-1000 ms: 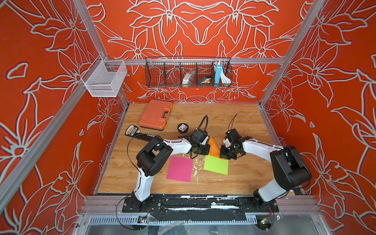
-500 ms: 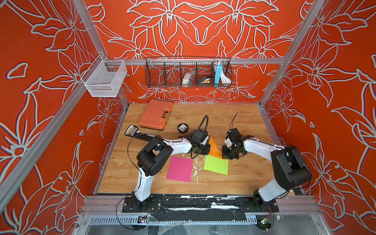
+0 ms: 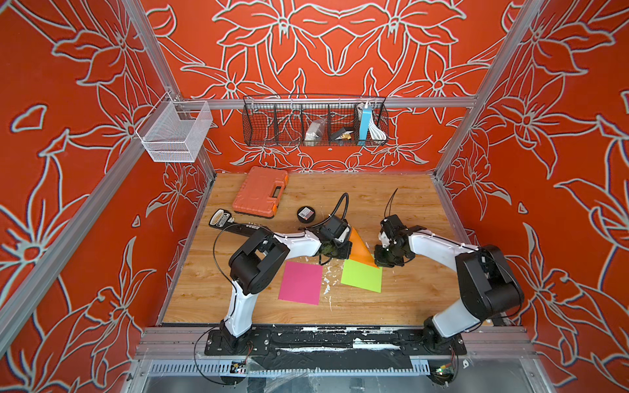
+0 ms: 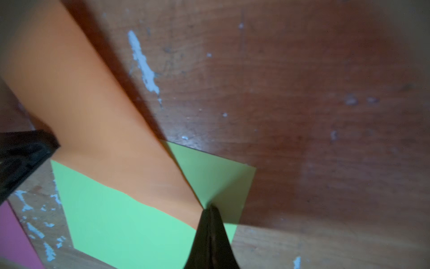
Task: Fold the square paper diagonally
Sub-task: Fold the paper at the center of the board.
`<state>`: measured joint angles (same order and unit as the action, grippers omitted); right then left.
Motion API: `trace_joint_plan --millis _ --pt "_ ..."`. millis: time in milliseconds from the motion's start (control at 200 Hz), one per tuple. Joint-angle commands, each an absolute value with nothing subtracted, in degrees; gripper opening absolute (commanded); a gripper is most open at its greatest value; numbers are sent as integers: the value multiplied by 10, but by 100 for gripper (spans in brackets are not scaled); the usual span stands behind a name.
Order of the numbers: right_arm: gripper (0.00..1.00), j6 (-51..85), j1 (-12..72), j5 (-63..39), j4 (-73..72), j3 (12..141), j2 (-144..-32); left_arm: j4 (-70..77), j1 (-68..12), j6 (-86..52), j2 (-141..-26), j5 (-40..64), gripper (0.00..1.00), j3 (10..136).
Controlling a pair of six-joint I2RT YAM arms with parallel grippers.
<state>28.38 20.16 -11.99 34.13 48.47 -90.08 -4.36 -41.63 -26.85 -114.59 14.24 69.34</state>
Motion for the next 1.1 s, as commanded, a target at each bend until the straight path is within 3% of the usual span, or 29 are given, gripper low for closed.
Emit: trace_joint_plan --millis 0,385,651,1096 --pt "0 271 194 -59 399 477 -898 -93 -411 -261 -1164 119 0 688" --pt "0 323 211 -208 334 477 -838 -91 -410 -262 -1165 122 0 689" --pt "0 325 218 -203 329 492 -890 -90 -411 -263 -1164 121 0 688" --pt "0 276 204 -100 384 489 -922 -92 -410 -261 -1162 118 0 687"
